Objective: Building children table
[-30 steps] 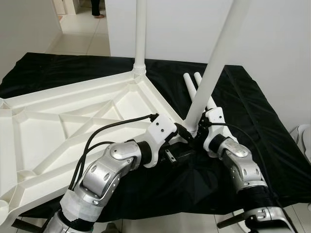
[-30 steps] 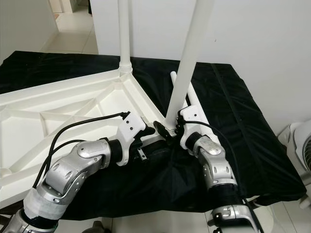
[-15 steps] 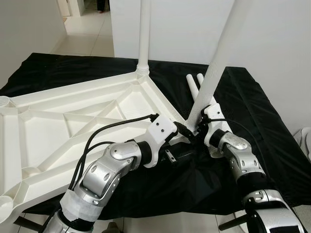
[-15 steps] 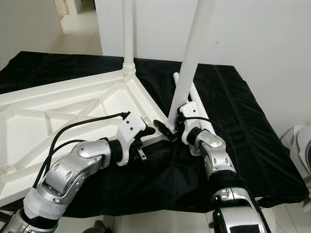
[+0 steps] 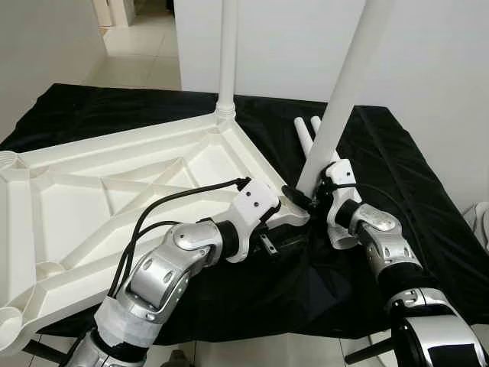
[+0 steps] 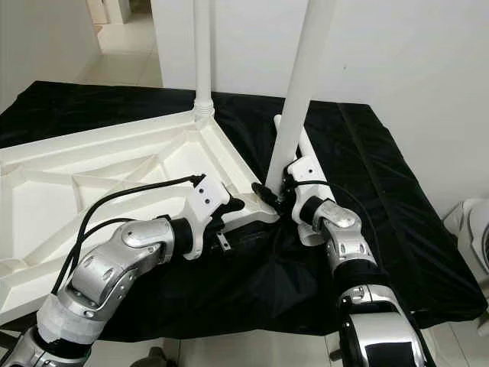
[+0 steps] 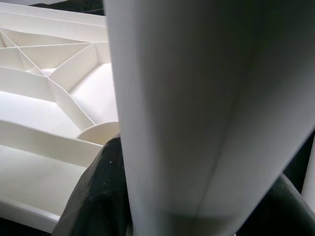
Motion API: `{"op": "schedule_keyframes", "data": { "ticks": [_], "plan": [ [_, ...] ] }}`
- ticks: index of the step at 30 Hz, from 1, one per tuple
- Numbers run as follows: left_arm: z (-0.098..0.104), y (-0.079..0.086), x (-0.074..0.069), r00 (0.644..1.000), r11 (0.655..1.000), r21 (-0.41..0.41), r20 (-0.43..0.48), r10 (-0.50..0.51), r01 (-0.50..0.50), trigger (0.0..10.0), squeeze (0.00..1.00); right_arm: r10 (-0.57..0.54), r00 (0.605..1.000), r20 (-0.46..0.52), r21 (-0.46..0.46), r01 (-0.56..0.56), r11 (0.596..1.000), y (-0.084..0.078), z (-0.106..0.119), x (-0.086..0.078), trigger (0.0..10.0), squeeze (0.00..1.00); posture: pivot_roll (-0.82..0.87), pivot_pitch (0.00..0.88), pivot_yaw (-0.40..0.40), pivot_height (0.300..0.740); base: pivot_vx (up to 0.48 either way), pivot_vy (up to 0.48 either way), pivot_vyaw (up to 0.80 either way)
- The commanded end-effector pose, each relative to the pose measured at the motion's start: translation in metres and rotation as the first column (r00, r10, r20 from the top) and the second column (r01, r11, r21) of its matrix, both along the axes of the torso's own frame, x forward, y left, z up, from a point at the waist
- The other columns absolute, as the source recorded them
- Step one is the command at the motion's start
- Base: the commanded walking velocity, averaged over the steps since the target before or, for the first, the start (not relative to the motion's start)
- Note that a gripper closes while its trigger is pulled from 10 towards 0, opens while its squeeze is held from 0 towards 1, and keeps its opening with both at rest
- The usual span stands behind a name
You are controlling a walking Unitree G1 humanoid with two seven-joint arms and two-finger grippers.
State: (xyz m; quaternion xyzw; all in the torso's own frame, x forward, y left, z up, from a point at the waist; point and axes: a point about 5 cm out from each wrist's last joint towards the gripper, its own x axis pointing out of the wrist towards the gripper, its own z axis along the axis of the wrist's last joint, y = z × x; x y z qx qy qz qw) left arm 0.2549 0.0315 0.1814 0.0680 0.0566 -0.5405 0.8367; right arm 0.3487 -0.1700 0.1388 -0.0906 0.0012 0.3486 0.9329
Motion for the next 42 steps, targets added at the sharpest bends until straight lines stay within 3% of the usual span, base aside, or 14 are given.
{"op": "schedule_keyframes", "data": {
  "ticks": [1,5,8,16,20,21,24,25,26,27,31,32,37,42],
  "plan": [
    [0.0,-0.002,0.0,1.0,1.0,-0.002,0.004,-0.001,0.001,10.0,0.0,-0.002,0.999,-0.032,-0.053,0.0,0.999,0.0,-0.01,-0.004,0.0,0.0,0.1,0.002,-0.034,0.74,0.0,0.0,0.0],
    [0.001,-0.003,0.001,1.0,1.0,-0.007,0.006,0.004,-0.004,10.0,0.0,-0.09,0.996,-0.027,-0.021,0.089,0.996,0.002,-0.011,-0.005,0.0,0.0,0.09,0.005,-0.036,0.74,0.0,0.0,0.0],
    [0.0,-0.004,0.002,1.0,1.0,-0.014,0.004,0.013,-0.013,10.0,0.0,-0.287,0.957,-0.048,0.054,0.29,0.956,0.007,-0.013,-0.006,0.0,0.0,0.08,0.011,-0.035,0.74,0.0,0.0,0.0],
    [0.001,-0.005,0.003,1.0,1.0,-0.021,0.003,0.014,-0.014,10.0,0.0,-0.408,0.91,-0.074,0.097,0.414,0.905,0.011,-0.014,-0.007,0.0,0.0,0.07,0.011,-0.037,0.74,0.0,0.0,0.0],
    [0.001,-0.007,0.004,1.0,1.0,-0.026,0.004,0.017,-0.017,10.0,0.0,-0.52,0.851,-0.074,0.119,0.525,0.843,0.02,-0.012,-0.009,0.0,0.0,0.07,0.011,-0.039,0.74,0.0,0.0,0.0],
    [0.0,-0.007,0.006,0.999,0.999,-0.029,-0.003,0.032,-0.032,10.0,0.0,-0.589,0.807,-0.05,0.115,0.59,0.799,0.023,-0.01,-0.01,0.0,0.0,0.07,0.01,-0.04,0.74,0.0,0.0,0.0],
    [0.0,-0.007,0.006,0.999,0.999,-0.029,-0.003,0.032,-0.032,10.0,0.0,-0.589,0.807,-0.05,0.115,0.59,0.799,0.023,-0.01,-0.01,0.0,0.0,0.07,0.01,-0.04,0.74,0.0,0.0,0.0],
    [-0.001,-0.006,0.007,0.999,0.998,-0.034,-0.004,0.052,-0.052,10.0,0.0,-0.653,0.755,-0.062,0.143,0.654,0.742,0.026,-0.008,-0.01,1.8,0.0,0.07,0.01,-0.043,0.74,0.0,0.0,0.0],
    [-0.001,-0.006,0.007,0.999,0.998,-0.034,-0.004,0.052,-0.052,10.0,0.0,-0.653,0.755,-0.062,0.143,0.654,0.742,0.026,-0.008,-0.01,1.8,0.0,0.07,0.01,-0.043,0.74,0.0,0.0,0.0],
    [-0.002,-0.006,0.009,0.997,0.996,-0.038,-0.003,0.078,-0.078,10.0,0.0,-0.69,0.721,-0.063,0.173,0.689,0.704,0.03,-0.005,-0.01,10.0,0.0,0.08,0.009,-0.046,0.74,0.0,0.0,0.0],
    [-0.003,-0.005,0.013,0.992,0.991,-0.043,0.012,0.124,-0.123,10.0,0.0,-0.696,0.715,-0.065,0.213,0.691,0.69,0.04,0.003,-0.012,10.0,0.0,0.08,0.008,-0.048,0.74,0.0,0.0,0.0],
    [-0.003,-0.004,0.014,0.99,0.989,-0.044,0.026,0.14,-0.138,10.0,0.0,-0.691,0.72,-0.057,0.239,0.682,0.691,0.038,0.006,-0.013,10.0,1.0,0.08,0.008,-0.05,0.74,0.0,0.0,0.0],
    [-0.003,-0.002,0.018,0.981,0.981,-0.052,0.054,0.187,-0.185,10.0,0.0,-0.671,0.741,-0.026,0.311,0.643,0.699,0.033,0.014,-0.019,10.0,1.0,0.09,0.009,-0.05,0.74,0.0,0.0,0.0],
    [-0.003,-0.001,0.018,0.979,0.98,-0.055,0.061,0.195,-0.192,10.0,0.0,-0.691,0.722,-0.008,0.327,0.655,0.681,0.029,0.017,-0.028,10.0,1.0,0.09,0.008,-0.053,0.74,0.0,0.0,0.0]
  ]
}}
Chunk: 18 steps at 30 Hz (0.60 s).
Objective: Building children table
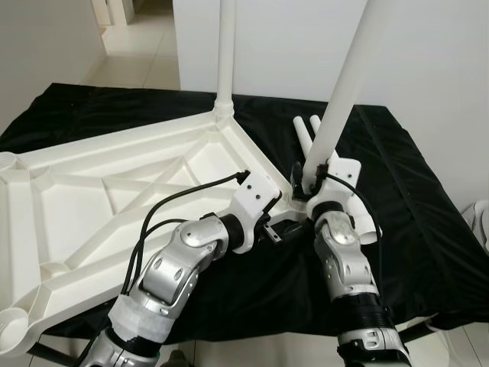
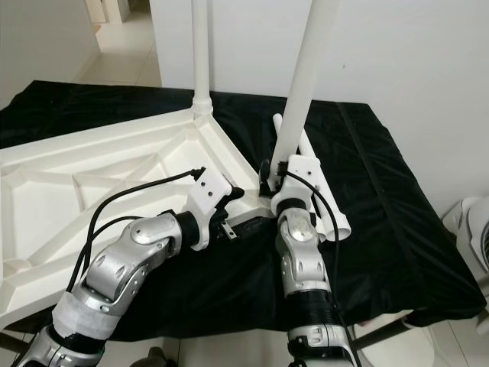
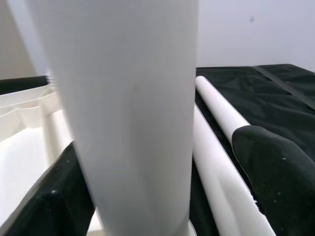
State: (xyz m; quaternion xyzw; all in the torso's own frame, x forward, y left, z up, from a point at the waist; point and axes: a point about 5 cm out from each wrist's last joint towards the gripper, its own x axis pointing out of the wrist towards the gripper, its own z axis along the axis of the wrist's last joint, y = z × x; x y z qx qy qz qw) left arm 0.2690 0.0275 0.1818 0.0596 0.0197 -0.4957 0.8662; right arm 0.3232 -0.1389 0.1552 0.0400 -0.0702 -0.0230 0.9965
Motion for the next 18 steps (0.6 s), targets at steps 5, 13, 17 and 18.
{"op": "schedule_keyframes", "data": {
  "ticks": [5,13,17,18],
  "plan": [
    [-0.004,0.003,0.004,0.995,0.995,0.0,0.006,0.096,-0.096,10.0,0.0,-0.007,1.0,0.015,0.01,0.007,1.0,-0.003,0.001,-0.009,10.0,0.31,0.09,0.006,-0.053,0.74,0.0,0.0,0.0],
    [-0.004,0.008,0.007,0.994,0.994,0.002,0.023,0.111,-0.111,10.0,0.0,0.049,0.999,0.006,-0.002,-0.049,0.999,-0.005,-0.003,-0.037,0.0,0.0,0.08,0.0,-0.05,0.74,0.0,0.0,0.0],
    [-0.003,0.009,0.009,0.993,0.993,0.003,0.027,0.116,-0.116,10.0,0.0,0.07,0.998,0.004,-0.008,-0.07,0.998,-0.006,-0.002,-0.043,0.0,0.0,0.08,0.0,-0.049,0.74,0.0,0.0,0.0],
    [-0.003,0.009,0.009,0.993,0.993,0.003,0.027,0.116,-0.116,10.0,0.0,0.07,0.998,0.004,-0.008,-0.07,0.998,-0.006,-0.002,-0.043,0.0,0.0,0.08,0.0,-0.049,0.74,0.0,0.0,0.0]
  ]
}}
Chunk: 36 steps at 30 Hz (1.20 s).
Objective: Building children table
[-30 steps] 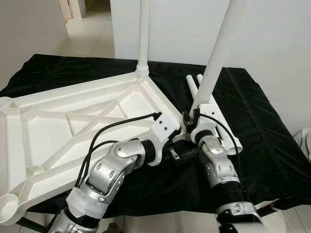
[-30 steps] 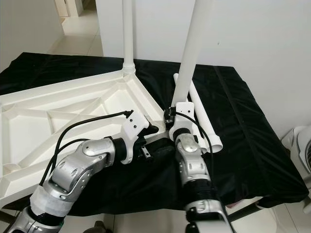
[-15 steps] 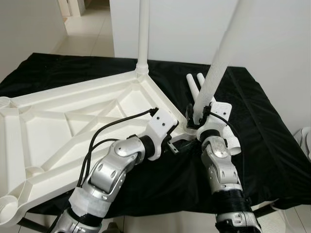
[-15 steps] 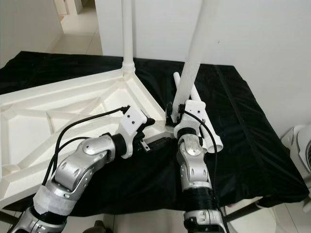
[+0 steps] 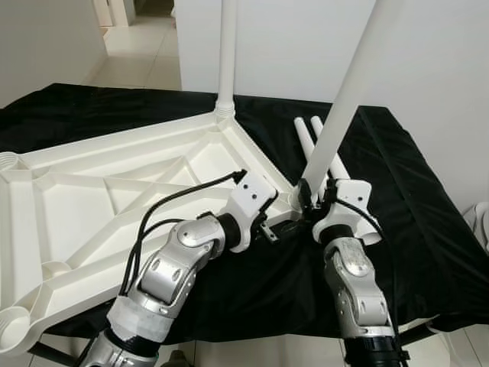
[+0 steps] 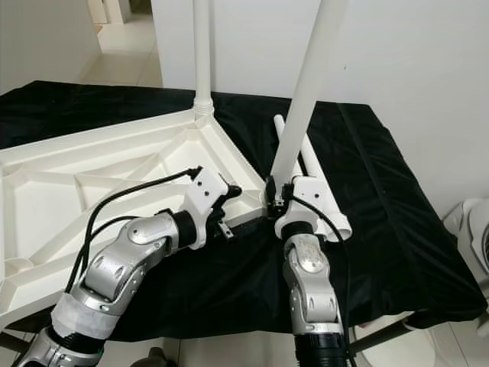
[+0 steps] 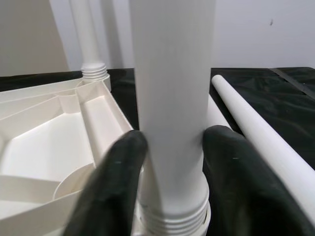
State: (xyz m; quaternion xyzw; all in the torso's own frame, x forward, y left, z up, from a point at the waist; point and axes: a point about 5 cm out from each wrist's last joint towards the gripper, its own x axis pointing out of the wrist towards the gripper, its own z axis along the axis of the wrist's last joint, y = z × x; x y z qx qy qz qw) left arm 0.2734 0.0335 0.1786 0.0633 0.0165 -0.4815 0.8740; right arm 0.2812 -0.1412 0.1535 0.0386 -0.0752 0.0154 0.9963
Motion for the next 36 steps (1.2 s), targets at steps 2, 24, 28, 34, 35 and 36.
{"op": "schedule_keyframes", "data": {
  "ticks": [2,24,28,34,35,36],
  "plan": [
    [0.0,0.003,0.005,0.996,0.996,0.001,0.017,0.084,-0.084,10.0,0.0,-0.002,1.0,-0.013,-0.001,0.001,1.0,-0.004,-0.001,-0.003,0.0,0.0,0.08,0.0,-0.048,0.74,0.0,0.0,0.0],
    [0.003,0.012,0.004,0.997,0.997,0.03,0.013,0.071,-0.071,10.0,0.0,0.081,0.993,-0.09,-0.005,-0.082,0.997,-0.016,-0.004,0.021,10.0,0.0,0.1,0.017,-0.052,0.74,0.0,0.0,0.0],
    [0.0,0.011,0.002,0.998,0.997,0.042,-0.012,0.068,-0.067,10.0,0.0,0.097,0.992,-0.076,-0.012,-0.099,0.995,-0.024,0.004,0.038,10.0,0.0,0.1,0.021,-0.053,0.74,0.0,0.0,0.0],
    [-0.007,0.013,0.006,0.993,0.988,0.102,-0.017,0.116,-0.114,10.0,0.0,0.113,0.993,0.02,0.024,-0.113,0.993,-0.031,0.022,0.051,10.0,0.0,0.1,0.027,-0.054,0.74,0.0,0.0,0.0],
    [-0.007,0.013,0.006,0.993,0.988,0.102,-0.017,0.116,-0.114,10.0,0.0,0.113,0.993,0.02,0.024,-0.113,0.993,-0.031,0.022,0.051,10.0,0.0,0.1,0.027,-0.054,0.74,0.0,0.0,0.0],
    [-0.007,0.013,0.006,0.993,0.988,0.102,-0.017,0.116,-0.114,10.0,0.0,0.113,0.993,0.02,0.024,-0.113,0.993,-0.031,0.022,0.051,10.0,0.0,0.1,0.027,-0.054,0.74,0.0,0.0,0.0]
  ]
}}
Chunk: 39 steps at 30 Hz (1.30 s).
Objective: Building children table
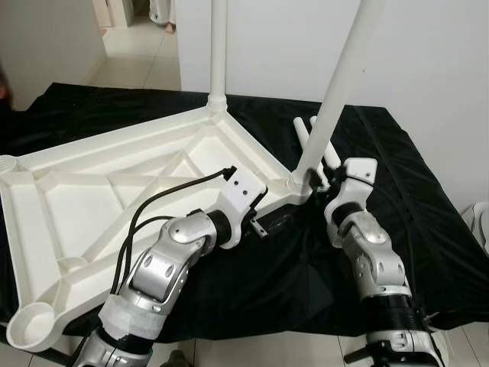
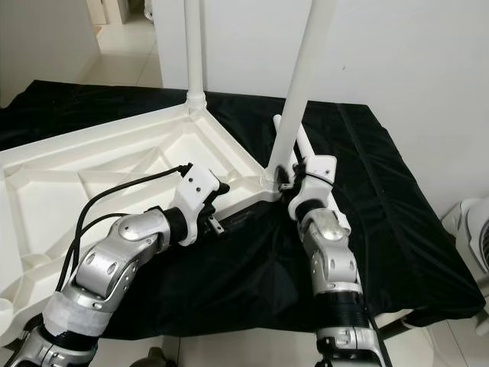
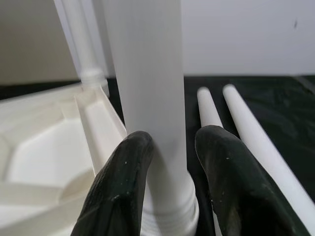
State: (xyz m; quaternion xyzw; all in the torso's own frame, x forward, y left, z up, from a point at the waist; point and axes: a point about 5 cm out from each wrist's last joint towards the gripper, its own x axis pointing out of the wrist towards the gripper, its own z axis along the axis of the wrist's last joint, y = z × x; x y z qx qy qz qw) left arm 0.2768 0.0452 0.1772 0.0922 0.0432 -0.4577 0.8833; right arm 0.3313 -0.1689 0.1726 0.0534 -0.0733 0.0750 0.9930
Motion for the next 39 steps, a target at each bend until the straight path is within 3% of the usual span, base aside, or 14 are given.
{"op": "schedule_keyframes", "data": {
  "ticks": [1,5,7,15,17,23,34,35,36,37,39],
  "plan": [
    [-0.012,0.004,0.006,0.995,0.992,0.083,0.002,0.099,-0.099,10.0,0.0,0.002,0.998,0.065,0.035,-0.004,0.999,-0.004,0.012,0.002,10.0,0.0,0.1,0.03,-0.052,0.74,0.0,0.0,0.0],
    [-0.019,0.006,0.009,0.989,0.982,0.125,-0.01,0.146,-0.144,10.0,0.0,0.027,0.992,0.12,0.065,-0.035,0.997,-0.001,0.023,-0.001,10.0,0.0,0.1,0.033,-0.05,0.74,0.0,0.0,0.0],
    [-0.032,0.015,0.017,0.968,0.948,0.21,-0.025,0.249,-0.238,10.0,0.0,0.083,0.979,0.186,0.094,-0.102,0.99,0.01,0.034,-0.013,10.0,0.0,0.1,0.036,-0.05,0.74,0.0,0.0,0.0],
    [-0.039,0.027,0.02,0.953,0.918,0.276,-0.023,0.303,-0.285,10.0,0.0,0.099,0.978,0.182,0.109,-0.12,0.987,0.014,0.028,-0.028,10.0,0.0,0.09,0.042,-0.045,0.74,0.0,0.0,0.0],
    [-0.043,0.035,0.022,0.94,0.895,0.312,-0.016,0.341,-0.319,10.0,0.0,0.092,0.982,0.167,0.115,-0.112,0.987,0.012,0.023,-0.036,10.0,0.0,0.08,0.044,-0.04,0.74,0.0,0.0,0.0],
    [-0.05,0.043,0.026,0.921,0.868,0.343,-0.024,0.389,-0.358,10.0,0.0,0.082,0.985,0.149,0.104,-0.098,0.99,0.007,0.017,-0.046,10.0,0.0,0.07,0.041,-0.035,0.74,0.0,0.0,0.0],
    [-0.06,0.045,0.024,0.917,0.853,0.385,-0.041,0.398,-0.353,10.0,0.0,0.078,0.994,0.08,0.079,-0.085,0.993,0.004,0.001,-0.058,10.0,0.0,0.07,0.031,-0.031,0.74,0.0,0.0,0.0],
    [-0.063,0.047,0.024,0.909,0.846,0.39,-0.052,0.414,-0.363,4.0,0.0,0.073,0.995,0.071,0.081,-0.078,0.994,0.002,-0.001,-0.06,10.0,0.0,0.07,0.03,-0.031,0.74,0.0,0.0,0.0],
    [-0.063,0.047,0.024,0.906,0.844,0.391,-0.055,0.419,-0.367,4.0,0.0,0.071,0.995,0.068,0.083,-0.076,0.994,0.002,-0.002,-0.06,10.0,0.0,0.07,0.03,-0.031,0.74,0.0,0.0,0.0],
    [-0.064,0.049,0.025,0.894,0.839,0.38,-0.062,0.443,-0.389,0.0,0.0,0.068,0.995,0.066,0.081,-0.073,0.994,0.002,-0.002,-0.061,10.0,0.0,0.07,0.024,-0.029,0.74,0.0,0.0,0.0],
    [-0.064,0.05,0.026,0.886,0.835,0.372,-0.067,0.459,-0.405,0.0,0.0,0.067,0.996,0.064,0.079,-0.072,0.994,0.001,-0.003,-0.061,10.0,0.0,0.07,0.024,-0.029,0.74,0.0,0.0,0.0]
  ]
}}
